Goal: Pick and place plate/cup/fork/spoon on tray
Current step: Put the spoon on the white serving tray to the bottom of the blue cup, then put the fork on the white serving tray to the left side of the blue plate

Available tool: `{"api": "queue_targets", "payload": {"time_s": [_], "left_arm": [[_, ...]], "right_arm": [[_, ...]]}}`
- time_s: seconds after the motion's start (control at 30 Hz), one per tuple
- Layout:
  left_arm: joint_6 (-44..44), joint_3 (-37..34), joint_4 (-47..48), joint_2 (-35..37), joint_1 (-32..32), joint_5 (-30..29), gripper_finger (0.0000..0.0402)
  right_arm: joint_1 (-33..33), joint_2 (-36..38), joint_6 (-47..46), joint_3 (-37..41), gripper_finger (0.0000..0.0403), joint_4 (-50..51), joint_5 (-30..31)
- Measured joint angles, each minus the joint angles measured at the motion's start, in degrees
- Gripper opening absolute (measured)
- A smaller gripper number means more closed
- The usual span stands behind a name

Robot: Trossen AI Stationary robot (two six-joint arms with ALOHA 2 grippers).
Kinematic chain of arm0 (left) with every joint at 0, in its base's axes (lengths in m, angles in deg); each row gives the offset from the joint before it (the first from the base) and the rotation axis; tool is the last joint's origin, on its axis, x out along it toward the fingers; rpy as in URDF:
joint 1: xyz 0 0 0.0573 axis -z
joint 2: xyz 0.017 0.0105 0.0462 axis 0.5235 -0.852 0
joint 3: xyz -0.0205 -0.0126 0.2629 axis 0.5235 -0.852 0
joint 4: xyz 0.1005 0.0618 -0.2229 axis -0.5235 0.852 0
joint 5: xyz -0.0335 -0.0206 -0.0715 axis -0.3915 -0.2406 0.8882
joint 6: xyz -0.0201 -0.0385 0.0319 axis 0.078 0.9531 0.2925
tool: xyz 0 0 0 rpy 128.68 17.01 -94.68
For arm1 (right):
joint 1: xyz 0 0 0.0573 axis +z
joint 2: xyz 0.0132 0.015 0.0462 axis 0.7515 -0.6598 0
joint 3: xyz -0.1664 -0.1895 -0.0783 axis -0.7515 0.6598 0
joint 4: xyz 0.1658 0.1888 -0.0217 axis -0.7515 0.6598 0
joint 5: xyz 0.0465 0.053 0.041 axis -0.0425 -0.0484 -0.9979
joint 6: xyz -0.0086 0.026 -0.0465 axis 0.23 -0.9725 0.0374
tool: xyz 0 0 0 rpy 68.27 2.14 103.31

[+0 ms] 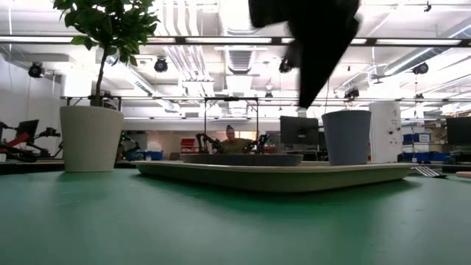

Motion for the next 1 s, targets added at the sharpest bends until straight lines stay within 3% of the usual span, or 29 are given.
{"api": "queue_targets", "payload": {"time_s": [0.2, 0.57, 0.8, 1.0], "left_arm": [[0.05, -0.02, -0.03, 0.0, 0.02, 0.0, 0.0], [0.15, -0.02, -0.03, -0.02, 0.02, 0.0, 0.0], [0.12, -0.02, -0.04, -0.02, -0.02, 0.0, 0.0], [-0.02, -0.02, -0.07, -0.02, -0.02, 0.0, 0.0]], "right_arm": [[4.01, 8.86, -14.62, 7.36, 0.0008, 5.15, -2.06], [8.8, 27.6, -48.24, 36.23, 0.0008, 5.19, -5.65], [8.74, 34.67, -58.15, 49.8, 0.0008, 0.92, -5.44], [8.72, 36.52, -63.43, 55.2, 0.0009, -2.84, -4.33]]}}
